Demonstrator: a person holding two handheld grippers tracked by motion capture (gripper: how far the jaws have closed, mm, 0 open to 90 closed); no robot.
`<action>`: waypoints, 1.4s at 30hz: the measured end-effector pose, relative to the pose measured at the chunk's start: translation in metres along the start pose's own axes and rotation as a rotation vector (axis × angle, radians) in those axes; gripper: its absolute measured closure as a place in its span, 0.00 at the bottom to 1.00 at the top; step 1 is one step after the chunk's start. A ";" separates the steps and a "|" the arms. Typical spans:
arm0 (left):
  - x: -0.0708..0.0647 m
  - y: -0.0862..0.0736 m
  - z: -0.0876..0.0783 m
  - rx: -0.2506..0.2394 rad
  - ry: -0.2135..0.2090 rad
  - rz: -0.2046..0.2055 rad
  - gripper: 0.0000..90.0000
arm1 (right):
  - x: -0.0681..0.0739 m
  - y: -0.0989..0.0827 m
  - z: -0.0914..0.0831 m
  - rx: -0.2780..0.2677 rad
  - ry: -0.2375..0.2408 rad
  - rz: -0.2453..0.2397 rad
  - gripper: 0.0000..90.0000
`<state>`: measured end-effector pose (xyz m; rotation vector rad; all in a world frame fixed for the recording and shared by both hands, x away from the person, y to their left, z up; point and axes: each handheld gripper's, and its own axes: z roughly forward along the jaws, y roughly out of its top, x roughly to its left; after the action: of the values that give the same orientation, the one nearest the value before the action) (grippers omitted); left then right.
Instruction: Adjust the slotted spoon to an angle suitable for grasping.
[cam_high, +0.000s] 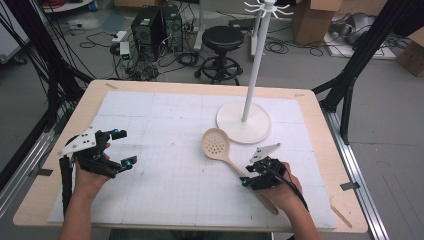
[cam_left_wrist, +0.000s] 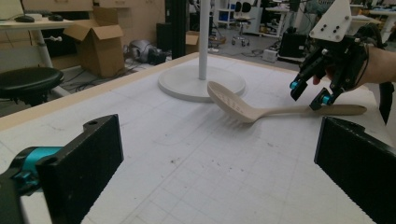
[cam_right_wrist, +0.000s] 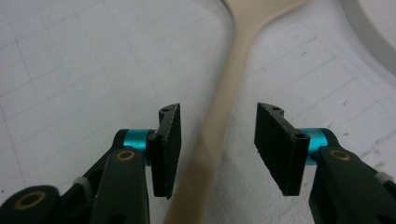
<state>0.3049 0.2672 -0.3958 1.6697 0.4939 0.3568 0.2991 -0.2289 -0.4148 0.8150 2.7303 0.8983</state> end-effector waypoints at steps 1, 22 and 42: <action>0.000 0.000 0.001 0.004 -0.002 0.002 0.02 | 0.001 0.000 0.001 0.008 -0.001 0.002 0.57; -0.002 0.001 0.004 0.006 -0.008 0.006 0.02 | 0.007 0.003 0.011 0.097 -0.019 0.002 0.76; -0.001 0.002 0.002 0.008 -0.007 0.009 0.02 | 0.014 0.012 0.016 0.091 -0.007 -0.079 0.70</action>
<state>0.3051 0.2642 -0.3942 1.6811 0.4837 0.3558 0.2975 -0.2051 -0.4204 0.7185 2.7938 0.7598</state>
